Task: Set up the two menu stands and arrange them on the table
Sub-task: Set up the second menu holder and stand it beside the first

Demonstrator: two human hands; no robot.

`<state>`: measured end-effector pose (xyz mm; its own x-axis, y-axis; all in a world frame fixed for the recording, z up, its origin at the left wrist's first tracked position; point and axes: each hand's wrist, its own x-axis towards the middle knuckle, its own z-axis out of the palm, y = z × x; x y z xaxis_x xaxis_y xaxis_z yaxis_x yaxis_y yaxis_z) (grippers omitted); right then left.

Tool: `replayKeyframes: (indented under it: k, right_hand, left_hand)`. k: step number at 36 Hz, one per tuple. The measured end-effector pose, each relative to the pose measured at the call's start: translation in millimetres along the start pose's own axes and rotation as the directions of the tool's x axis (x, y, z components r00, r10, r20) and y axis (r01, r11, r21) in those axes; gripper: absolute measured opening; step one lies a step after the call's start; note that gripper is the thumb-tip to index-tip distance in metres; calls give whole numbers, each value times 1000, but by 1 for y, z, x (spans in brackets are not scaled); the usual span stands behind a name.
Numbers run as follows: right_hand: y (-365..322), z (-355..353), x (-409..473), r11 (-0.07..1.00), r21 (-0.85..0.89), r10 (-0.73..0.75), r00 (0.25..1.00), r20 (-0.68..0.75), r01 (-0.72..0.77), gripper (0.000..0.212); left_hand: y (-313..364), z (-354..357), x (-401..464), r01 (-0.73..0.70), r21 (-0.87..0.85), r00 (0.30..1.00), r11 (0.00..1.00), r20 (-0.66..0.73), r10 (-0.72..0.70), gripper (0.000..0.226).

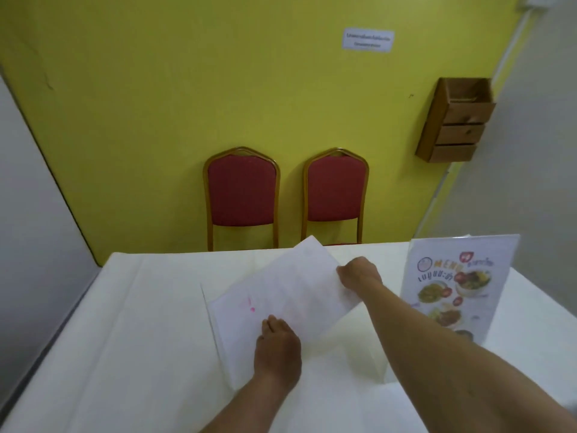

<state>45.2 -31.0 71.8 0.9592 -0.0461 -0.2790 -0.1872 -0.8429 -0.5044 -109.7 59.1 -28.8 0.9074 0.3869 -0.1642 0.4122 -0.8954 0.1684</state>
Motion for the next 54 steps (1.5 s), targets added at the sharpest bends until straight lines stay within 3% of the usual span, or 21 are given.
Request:
replayKeyframes:
  k: [4,9,12,15,18,22,26,31,35,39,43,46,54]
  right_hand:
    - [-14,-21,-17,994,76,-77,996,34,75,38]
    - [-35,-35,-41,911,404,-177,965,195,86,20]
    - [-50,-42,-65,874,460,-264,947,181,156,18]
    - [-64,-45,-89,835,492,-361,919,157,244,20]
    - [-72,-49,-115,773,561,-444,885,142,297,25]
    - [-73,-60,-148,678,651,-542,831,129,341,32]
    - [-53,-64,-157,648,668,-569,815,105,366,29]
    - [-2,-53,-147,781,532,-476,863,171,326,20]
    - [44,-44,-138,845,476,-413,863,292,243,55]
    - [63,-38,-132,862,451,-430,807,404,233,62]
    - [81,-43,-133,845,466,-475,770,427,263,35]
    - [91,-44,-133,838,461,-482,791,377,291,12]
    - [106,-39,-113,774,583,-467,845,260,248,13]
  left_hand:
    - [-8,-3,-7,25,-21,998,999,-62,-26,80]
    - [-12,-34,-38,30,-91,973,995,-225,-50,56]
    - [-22,-45,-54,83,-282,930,956,-324,-177,42]
    - [-31,-57,-69,51,-538,853,841,-414,-317,36]
    - [-38,-73,-88,55,-627,784,777,-455,-422,36]
    - [-49,-86,-115,-23,-680,729,733,-513,-453,26]
    - [-61,-98,-133,-2,-733,770,680,-435,-466,28]
    - [-66,-113,-155,-29,-797,815,603,-368,-448,32]
    - [-59,-115,-169,-53,-862,847,505,-307,-435,31]
    - [-57,-116,-173,-75,-915,867,397,-256,-427,31]
    - [-47,-111,-174,-79,-941,915,330,-200,-351,33]
    - [-43,-106,-170,-71,-957,932,280,-164,-322,33]
    - [-42,-100,-140,-55,-957,965,285,-124,-231,35]
